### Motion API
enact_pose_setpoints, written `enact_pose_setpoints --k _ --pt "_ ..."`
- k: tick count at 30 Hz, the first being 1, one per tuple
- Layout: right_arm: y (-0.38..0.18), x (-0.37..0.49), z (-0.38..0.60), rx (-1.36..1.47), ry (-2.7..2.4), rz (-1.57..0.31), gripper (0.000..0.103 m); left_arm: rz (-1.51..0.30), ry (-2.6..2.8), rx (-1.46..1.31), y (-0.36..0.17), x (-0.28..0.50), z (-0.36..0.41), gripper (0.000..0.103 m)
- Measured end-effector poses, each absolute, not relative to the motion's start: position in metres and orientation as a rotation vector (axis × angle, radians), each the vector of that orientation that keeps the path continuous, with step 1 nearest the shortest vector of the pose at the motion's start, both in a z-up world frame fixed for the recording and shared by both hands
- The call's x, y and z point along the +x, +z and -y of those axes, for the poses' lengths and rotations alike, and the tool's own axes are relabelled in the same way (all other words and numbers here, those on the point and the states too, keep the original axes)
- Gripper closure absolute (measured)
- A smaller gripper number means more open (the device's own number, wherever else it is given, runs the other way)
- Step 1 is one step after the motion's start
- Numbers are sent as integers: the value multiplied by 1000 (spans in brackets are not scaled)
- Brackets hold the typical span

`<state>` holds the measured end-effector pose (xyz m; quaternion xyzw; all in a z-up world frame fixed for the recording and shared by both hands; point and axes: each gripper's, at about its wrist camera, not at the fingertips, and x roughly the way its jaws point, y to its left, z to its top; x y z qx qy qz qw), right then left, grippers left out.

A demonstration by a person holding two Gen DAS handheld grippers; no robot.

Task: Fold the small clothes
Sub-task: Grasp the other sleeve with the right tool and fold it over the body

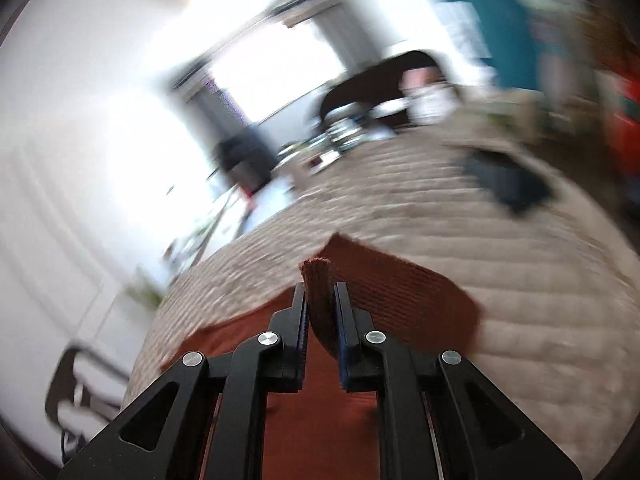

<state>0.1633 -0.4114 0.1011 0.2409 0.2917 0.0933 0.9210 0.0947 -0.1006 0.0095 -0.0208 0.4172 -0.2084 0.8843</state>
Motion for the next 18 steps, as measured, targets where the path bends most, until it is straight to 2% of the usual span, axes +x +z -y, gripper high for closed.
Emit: enact_pose_setpoints --k 4,10,15,18 --pt "86 189 337 387 371 -693 91 -867 -439 -62 9 95 97 28" --pt "35 196 248 245 568 -875 91 -866 -453 -95 10 94 92 28" --pt "42 181 229 180 617 -856 91 -867 -449 -88 10 93 93 28" --pt "59 167 249 208 615 -793 77 -860 -439 -80 12 92 93 28"
